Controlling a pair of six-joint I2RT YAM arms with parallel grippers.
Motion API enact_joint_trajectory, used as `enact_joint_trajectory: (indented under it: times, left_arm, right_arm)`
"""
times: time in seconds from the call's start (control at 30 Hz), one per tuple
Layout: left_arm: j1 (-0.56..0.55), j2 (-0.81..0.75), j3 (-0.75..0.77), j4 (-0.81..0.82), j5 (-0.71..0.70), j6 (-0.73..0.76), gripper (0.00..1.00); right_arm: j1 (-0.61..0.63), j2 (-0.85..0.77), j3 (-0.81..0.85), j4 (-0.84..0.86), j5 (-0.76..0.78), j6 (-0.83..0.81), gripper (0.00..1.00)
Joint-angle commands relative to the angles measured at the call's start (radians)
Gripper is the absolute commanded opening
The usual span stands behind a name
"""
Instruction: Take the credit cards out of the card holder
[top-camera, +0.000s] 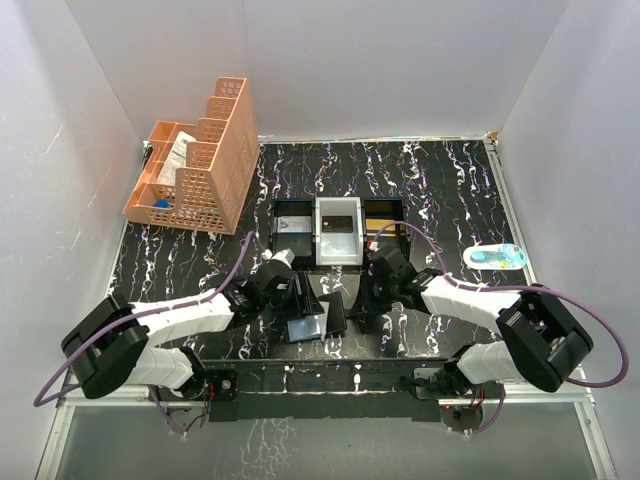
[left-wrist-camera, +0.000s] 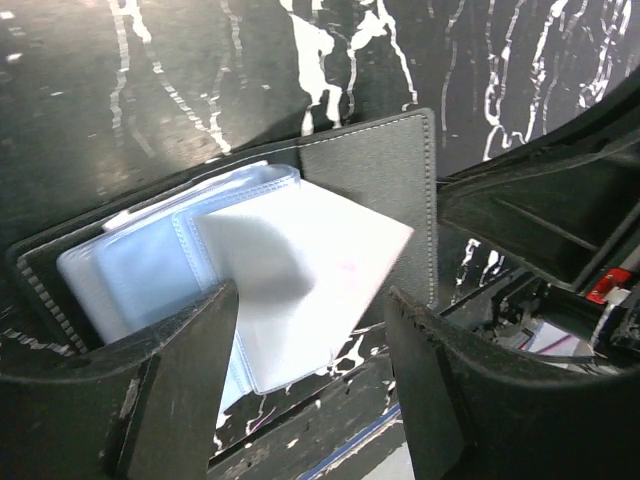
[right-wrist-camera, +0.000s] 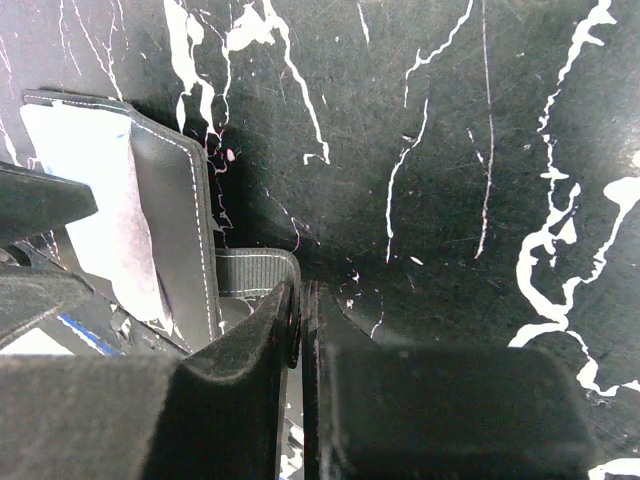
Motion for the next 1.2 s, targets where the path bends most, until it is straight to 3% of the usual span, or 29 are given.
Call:
enact_joint_trajectory:
  times: [0.0,0.17,0.4,0.53,0.7,0.83,1.17]
  left_arm:
    - [-0.004,0.062,0.017,0.089,0.075,0.002,0.59]
    - [-0.005,0.129,0.054,0.152,0.105,-0.001,0.59]
    - [-0.007,0.130,0.056,0.171,0.095,-0.008,0.59]
    - [-0.007,0.121,0.044,0.167,0.090,-0.013,0.59]
    - [-0.007,0.102,0.024,0.182,0.085,-0.025,0.59]
    - [-0.007,0.058,0.021,0.158,0.069,-0.020,0.58]
    - [-0.007,-0.006,-0.012,0.132,0.055,-0.013,0.56]
  right_arm:
    - [-0.004,-0.024,-0.003,0.059,-0.008,0.008,0.01]
    - [-0.004,-0.030,-0.004,0.061,-0.014,0.010,0.05]
    - [-0.004,-0.126,0.066,-0.058,0.081,0.005,0.32]
    - [-0.005,-0.210,0.107,-0.103,0.113,0.014,0.39]
    - [-0.005,-0.262,0.096,0.036,-0.046,0.070,0.27]
    - [-0.004,-0.215,0.071,0.149,-0.161,0.132,0.19]
    - [0.014,0.005,0.050,0.316,-0.288,0.149,0.13]
